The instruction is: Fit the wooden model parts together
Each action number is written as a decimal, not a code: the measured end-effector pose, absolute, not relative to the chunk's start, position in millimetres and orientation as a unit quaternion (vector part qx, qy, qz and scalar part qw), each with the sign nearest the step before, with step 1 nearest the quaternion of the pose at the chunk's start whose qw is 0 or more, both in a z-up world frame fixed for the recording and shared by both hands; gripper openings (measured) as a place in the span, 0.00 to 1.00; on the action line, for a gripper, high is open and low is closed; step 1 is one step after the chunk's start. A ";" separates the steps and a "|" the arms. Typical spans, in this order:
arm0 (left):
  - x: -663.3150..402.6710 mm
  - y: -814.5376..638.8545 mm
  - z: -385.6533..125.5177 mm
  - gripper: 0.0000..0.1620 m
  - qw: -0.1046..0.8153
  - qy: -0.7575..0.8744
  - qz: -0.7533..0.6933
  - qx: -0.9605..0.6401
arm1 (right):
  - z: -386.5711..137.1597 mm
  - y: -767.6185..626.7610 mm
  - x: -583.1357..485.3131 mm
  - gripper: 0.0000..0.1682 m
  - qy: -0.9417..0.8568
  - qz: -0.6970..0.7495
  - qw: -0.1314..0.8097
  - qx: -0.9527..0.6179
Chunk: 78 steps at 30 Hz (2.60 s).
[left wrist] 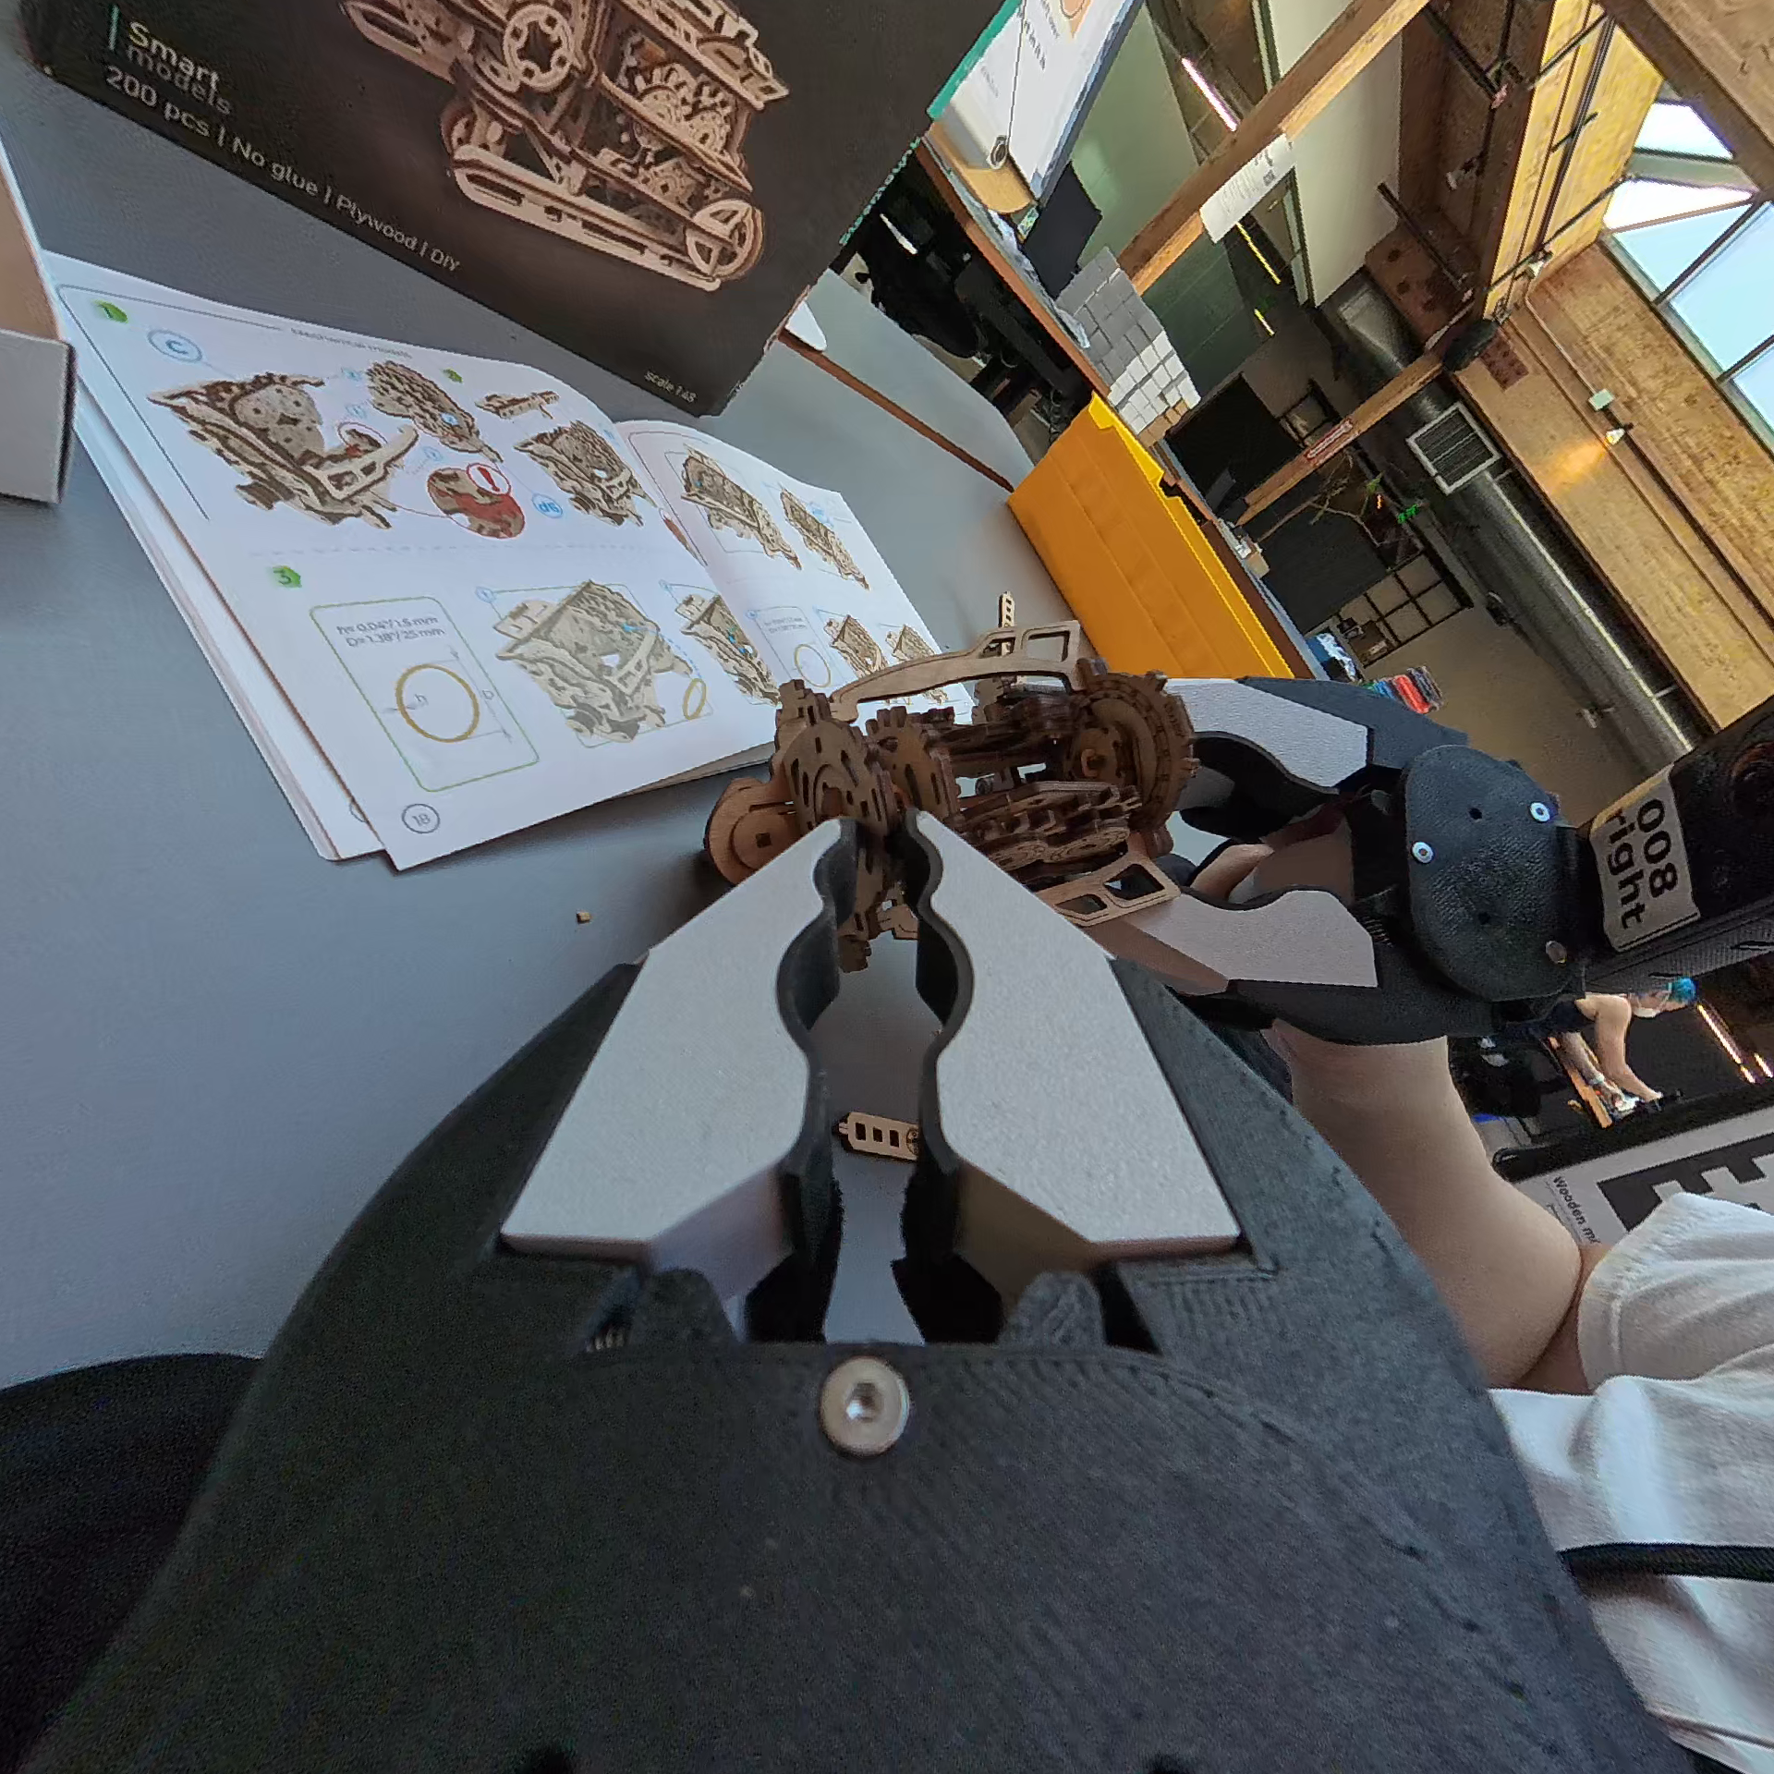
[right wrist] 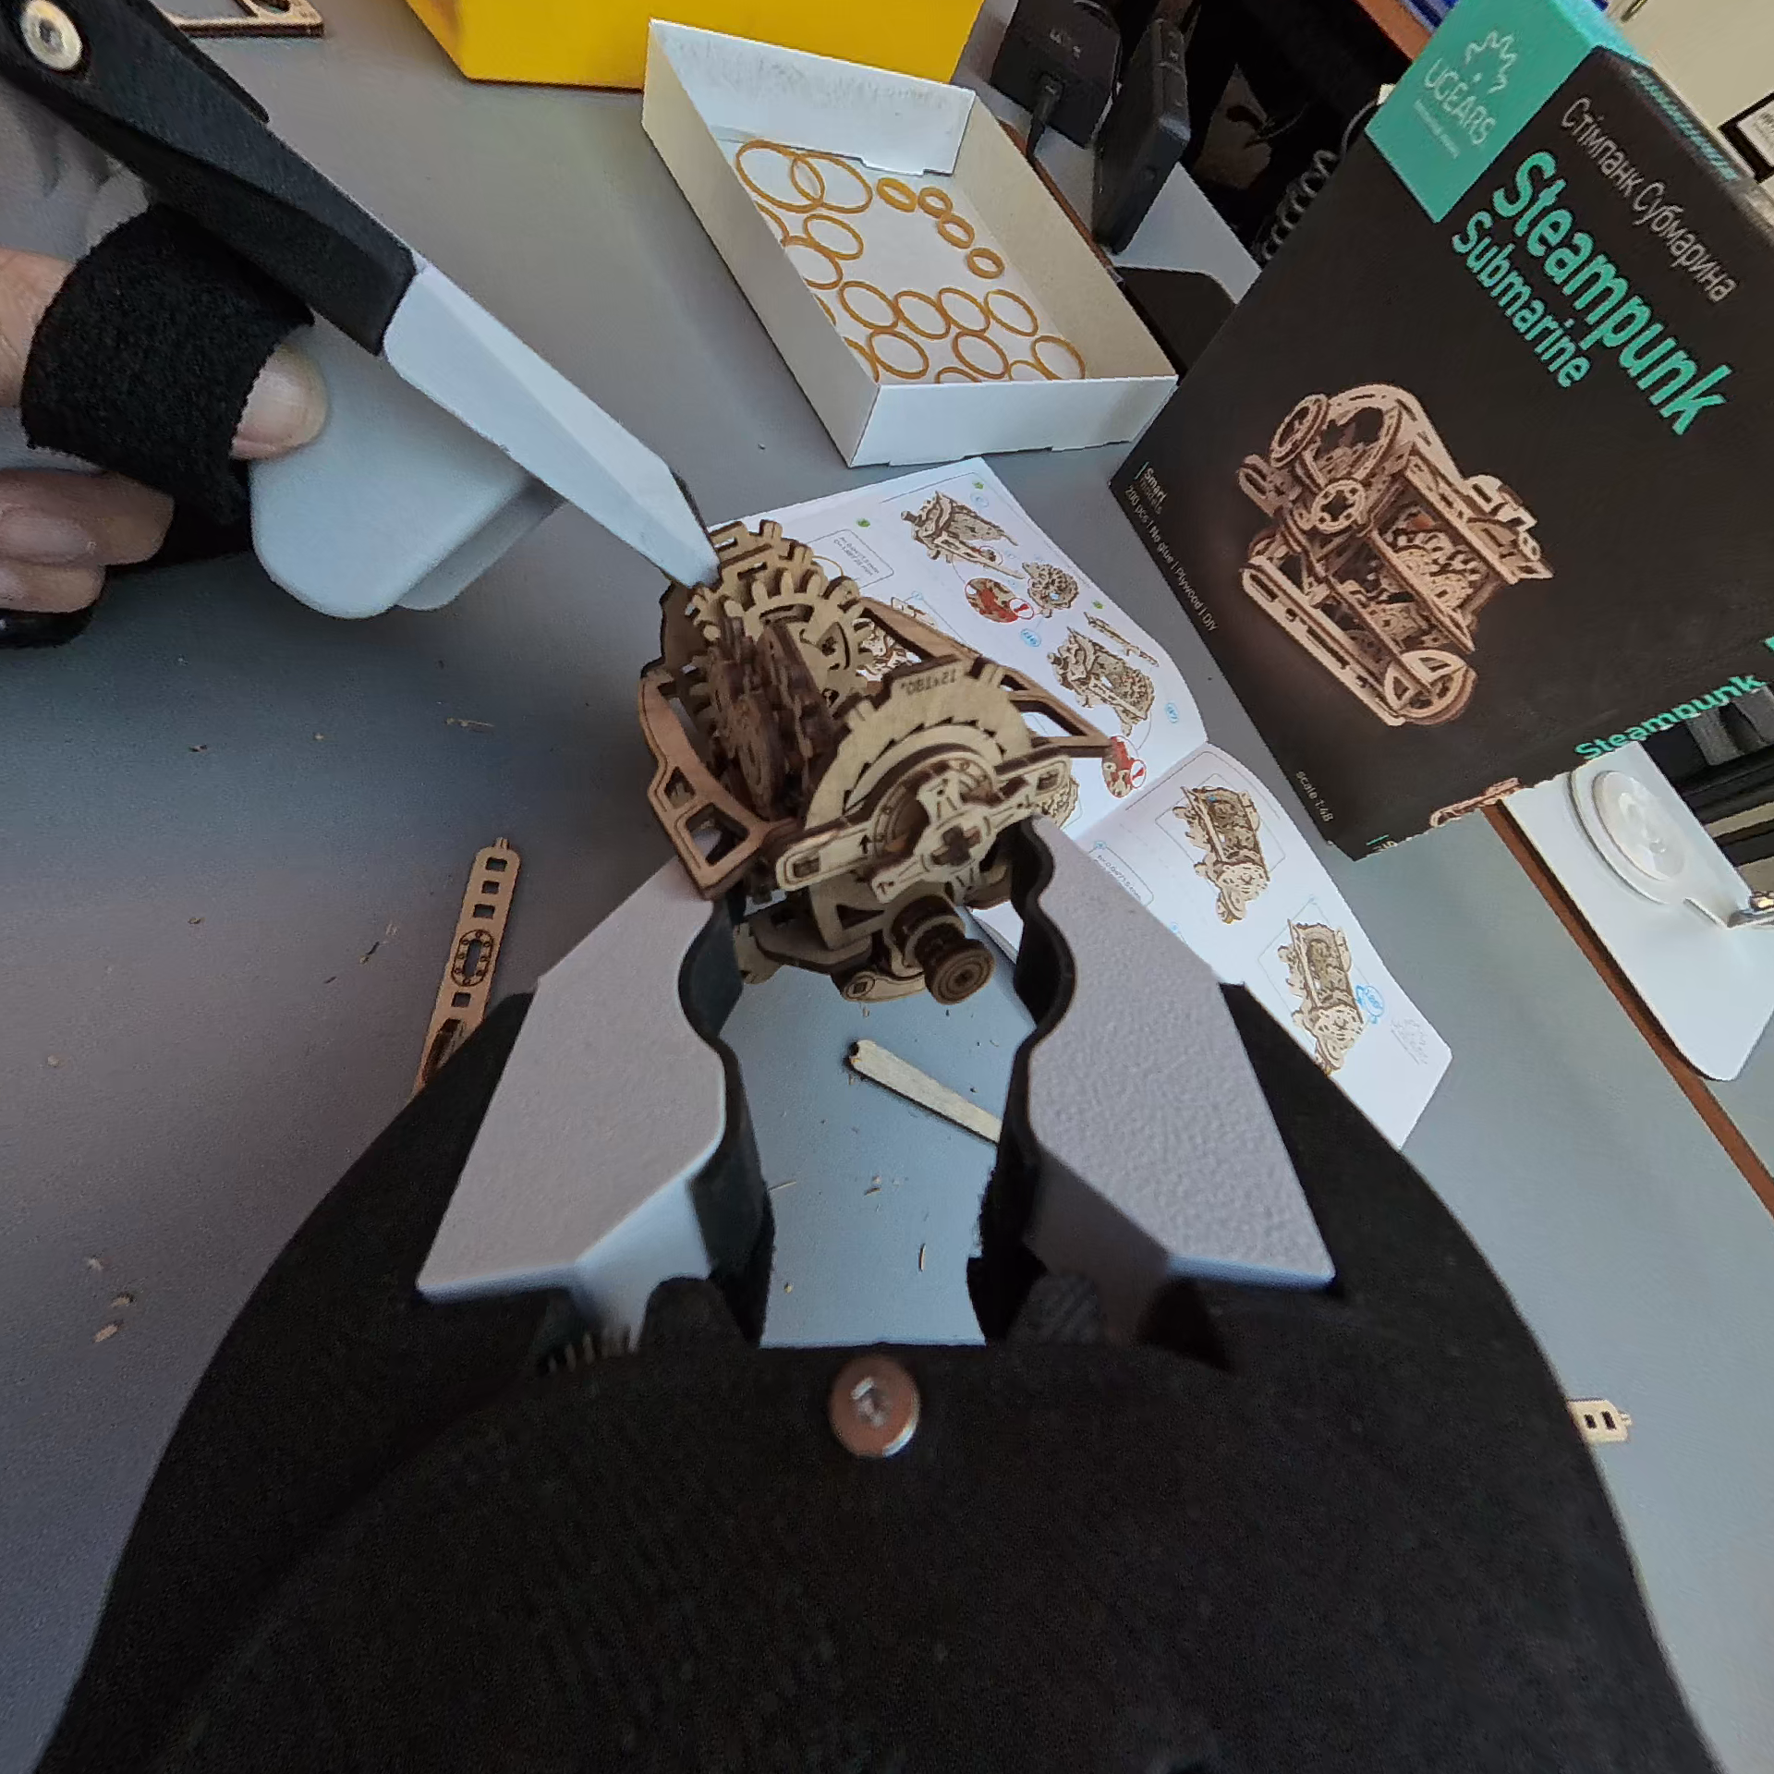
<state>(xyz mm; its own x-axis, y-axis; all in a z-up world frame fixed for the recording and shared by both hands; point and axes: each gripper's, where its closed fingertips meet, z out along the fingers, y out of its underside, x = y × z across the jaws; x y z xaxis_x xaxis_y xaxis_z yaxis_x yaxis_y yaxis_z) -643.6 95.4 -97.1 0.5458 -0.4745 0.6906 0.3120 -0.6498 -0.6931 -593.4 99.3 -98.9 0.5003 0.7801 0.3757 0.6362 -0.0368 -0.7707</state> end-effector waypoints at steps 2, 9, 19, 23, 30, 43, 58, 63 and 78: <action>-644.1 96.8 -97.5 0.03 0.420 0.056 -0.464 -0.778 | -98.7 100.0 -593.3 0.33 -0.495 0.075 0.487 -0.715; -643.6 97.9 -102.0 0.02 0.411 0.065 -0.450 -0.790 | -97.5 104.2 -592.1 0.33 -0.515 0.063 0.500 -0.693; -645.6 100.8 -102.1 0.03 0.381 0.049 -0.471 -0.794 | -95.6 110.0 -593.9 0.33 -0.533 0.031 0.509 -0.675; -646.6 102.1 -102.0 0.03 0.379 0.042 -0.478 -0.791 | -95.0 110.5 -594.7 0.33 -0.534 0.023 0.509 -0.675; -650.4 103.5 -102.5 0.02 0.393 0.029 -0.474 -0.787 | -95.6 106.9 -597.2 0.33 -0.522 0.004 0.521 -0.675; -649.9 101.2 -103.8 0.03 0.383 0.022 -0.488 -0.784 | -95.7 103.6 -598.1 0.33 -0.519 0.013 0.496 -0.696; -648.9 99.6 -103.8 0.03 0.383 0.025 -0.492 -0.782 | -96.4 103.1 -598.4 0.34 -0.552 -0.010 0.505 -0.663; -648.5 98.8 -103.3 0.03 0.383 0.028 -0.493 -0.781 | -96.3 103.4 -598.2 0.34 -0.558 -0.005 0.509 -0.655; -646.4 98.1 -102.6 0.03 0.386 0.039 -0.487 -0.782 | -97.8 103.5 -595.5 0.34 -0.550 0.034 0.517 -0.655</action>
<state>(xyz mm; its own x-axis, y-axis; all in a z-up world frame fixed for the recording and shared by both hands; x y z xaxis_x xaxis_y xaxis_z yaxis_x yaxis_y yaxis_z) -646.4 98.1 -102.6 0.5232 -0.4371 0.7316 0.3151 -0.6984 -0.6426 -595.5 103.5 -97.8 0.3936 0.7552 0.5241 0.6856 0.1387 -0.7147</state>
